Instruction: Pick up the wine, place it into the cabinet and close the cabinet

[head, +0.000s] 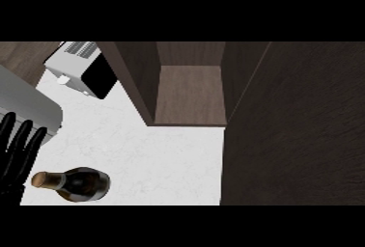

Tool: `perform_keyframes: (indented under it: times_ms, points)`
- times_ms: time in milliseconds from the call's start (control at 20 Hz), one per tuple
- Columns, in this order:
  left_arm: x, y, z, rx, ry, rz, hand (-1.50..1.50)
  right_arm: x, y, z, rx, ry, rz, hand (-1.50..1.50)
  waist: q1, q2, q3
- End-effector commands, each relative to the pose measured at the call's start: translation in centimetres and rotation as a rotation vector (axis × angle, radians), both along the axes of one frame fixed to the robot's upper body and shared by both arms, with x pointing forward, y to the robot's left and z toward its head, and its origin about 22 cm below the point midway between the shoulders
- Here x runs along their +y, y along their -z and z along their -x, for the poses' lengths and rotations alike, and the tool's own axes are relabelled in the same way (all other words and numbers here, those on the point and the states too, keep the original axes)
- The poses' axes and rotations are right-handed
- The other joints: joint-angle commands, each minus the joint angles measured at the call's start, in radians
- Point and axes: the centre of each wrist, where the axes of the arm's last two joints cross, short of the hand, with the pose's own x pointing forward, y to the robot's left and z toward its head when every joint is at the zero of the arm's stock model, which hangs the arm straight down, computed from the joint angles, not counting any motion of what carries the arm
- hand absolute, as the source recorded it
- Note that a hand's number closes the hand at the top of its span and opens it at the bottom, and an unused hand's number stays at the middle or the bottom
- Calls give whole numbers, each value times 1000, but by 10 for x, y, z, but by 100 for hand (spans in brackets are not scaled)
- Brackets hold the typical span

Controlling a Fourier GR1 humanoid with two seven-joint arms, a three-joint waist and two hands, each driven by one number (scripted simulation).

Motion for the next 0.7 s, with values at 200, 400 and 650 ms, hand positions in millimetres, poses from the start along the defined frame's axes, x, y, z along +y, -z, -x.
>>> perform_keyframes:
  times_ms: [200, 400, 650]
  points:
    - [2, -46, 41, 46, 19, 65, -150, 2, -33, 40, 38, -70, -16, -150, -5, 0, 2]
    - [7, -59, 52, 68, 36, 40, -150, 1, -31, 43, 46, -54, -30, -150, -1, -8, 2]
    - [7, -62, 41, 65, 14, 55, -150, 13, -37, 46, 36, -66, -32, -150, -2, -6, 1]
